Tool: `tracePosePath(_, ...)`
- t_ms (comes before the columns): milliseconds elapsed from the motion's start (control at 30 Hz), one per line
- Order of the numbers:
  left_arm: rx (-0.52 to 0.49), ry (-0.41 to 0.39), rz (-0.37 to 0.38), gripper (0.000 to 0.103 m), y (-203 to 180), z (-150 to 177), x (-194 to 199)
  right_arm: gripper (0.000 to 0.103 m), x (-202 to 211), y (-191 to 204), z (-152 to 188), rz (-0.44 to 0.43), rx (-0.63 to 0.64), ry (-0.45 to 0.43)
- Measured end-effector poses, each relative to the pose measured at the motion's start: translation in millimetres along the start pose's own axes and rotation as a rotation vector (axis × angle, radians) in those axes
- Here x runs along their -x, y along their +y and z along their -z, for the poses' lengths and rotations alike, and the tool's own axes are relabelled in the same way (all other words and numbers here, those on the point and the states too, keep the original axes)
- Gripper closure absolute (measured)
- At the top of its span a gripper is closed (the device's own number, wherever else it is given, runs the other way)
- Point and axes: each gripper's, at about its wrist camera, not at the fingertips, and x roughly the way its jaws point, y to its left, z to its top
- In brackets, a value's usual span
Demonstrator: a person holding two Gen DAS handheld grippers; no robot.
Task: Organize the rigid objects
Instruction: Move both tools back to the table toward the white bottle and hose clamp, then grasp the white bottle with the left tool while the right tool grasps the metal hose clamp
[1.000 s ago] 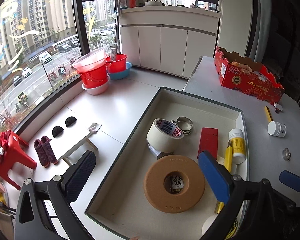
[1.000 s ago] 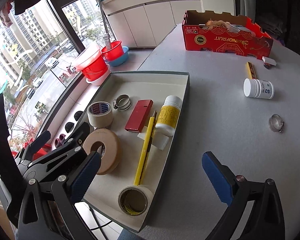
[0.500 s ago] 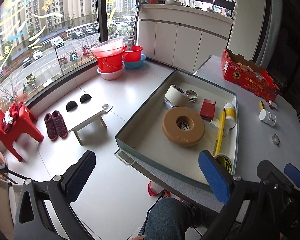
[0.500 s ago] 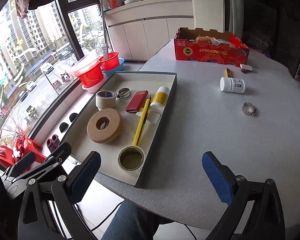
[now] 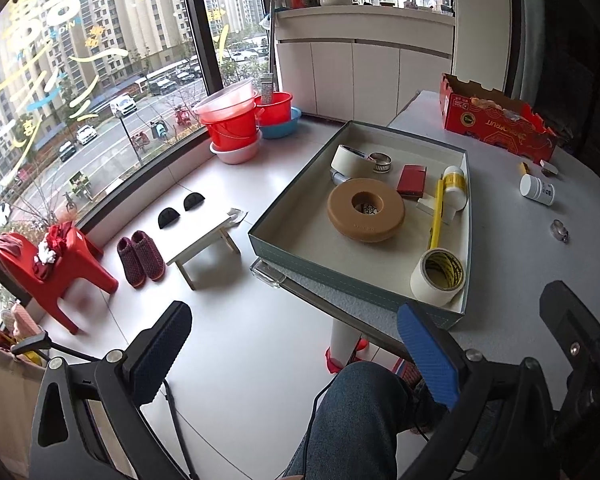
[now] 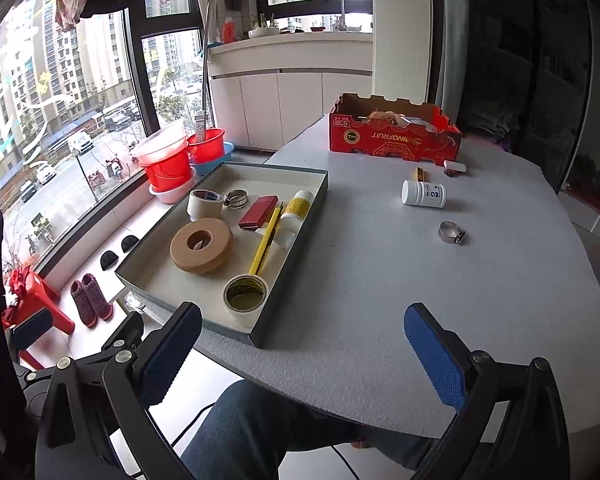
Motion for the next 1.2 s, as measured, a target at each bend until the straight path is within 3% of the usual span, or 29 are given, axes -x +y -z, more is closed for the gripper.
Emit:
tracePosePath(367, -0.052, -0.012, -0.008, 0.001, -16.7, -1.2, 12.5, 0.001, 12.6, -20.0, 7.3, -0.020, -0.040, -0.021)
tracePosePath(467, -0.054, -0.015, 0.050, 0.000, -27.6, -9.9, 18.7, 0.001, 17.2, -46.5, 8.7, -0.009, -0.085, -0.034)
tracePosePath(567, -0.054, -0.020, 0.156, 0.000, -47.8, -30.3, 27.2, 0.001, 18.8, -93.8, 10.9, 0.059, -0.177, -0.044)
tracePosePath(700, -0.131, 0.005, 0.284, 0.000, -106.9, -57.9, 30.7, 0.001, 3.1, -167.8, 23.5, 0.127, -0.338, 0.039)
tracePosePath(833, -0.227, -0.010, 0.334, 0.000, -180.9, -81.8, 21.3, 0.001, -10.6, -217.7, 37.1, 0.146, -0.426, 0.116)
tracePosePath(1000, -0.225, 0.124, 0.389, 0.000, -263.9, -110.9, -32.6, 0.001, -29.7, -242.3, 42.2, 0.166, -0.405, 0.197)
tracePosePath(1200, -0.286, 0.136, 0.292, 0.000, -345.2, -128.6, -91.9, 0.001, -48.7, -261.6, 35.9, 0.144, -0.396, 0.231)
